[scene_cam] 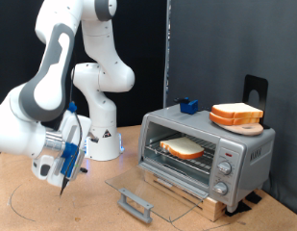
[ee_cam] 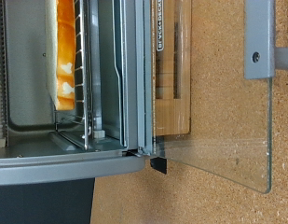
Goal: Make a piece of toast with the oven
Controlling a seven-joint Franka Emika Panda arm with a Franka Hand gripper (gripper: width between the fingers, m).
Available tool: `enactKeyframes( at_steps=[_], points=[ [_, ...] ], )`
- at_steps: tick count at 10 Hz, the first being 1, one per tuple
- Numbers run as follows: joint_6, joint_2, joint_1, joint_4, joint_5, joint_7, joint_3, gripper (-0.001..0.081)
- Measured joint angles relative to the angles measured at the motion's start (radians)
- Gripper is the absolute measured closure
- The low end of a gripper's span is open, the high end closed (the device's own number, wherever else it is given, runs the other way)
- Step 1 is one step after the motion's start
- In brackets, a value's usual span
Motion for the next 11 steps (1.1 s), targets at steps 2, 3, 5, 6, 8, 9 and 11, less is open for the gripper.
enactKeyframes(
  at_steps=[2,3,5,6,8,9,11],
  points=[
    [-0.035,0.003,-0.002,0.002,0.000,-0.021,0.000,0.0002],
    [-0.045,0.014,-0.007,0.003,0.012,-0.034,0.000,0.0002],
    [-0.008,0.063,-0.010,0.013,0.032,-0.039,0.000,0.0002],
    [0.018,0.099,-0.010,0.025,0.033,-0.039,0.000,0.0002],
    [0.050,0.173,-0.009,0.065,0.029,-0.039,0.004,0.0002],
    [0.054,0.203,-0.009,0.085,0.028,-0.040,0.008,0.0002],
    [0.048,0.237,-0.006,0.102,0.025,-0.045,0.025,0.0002]
  ],
)
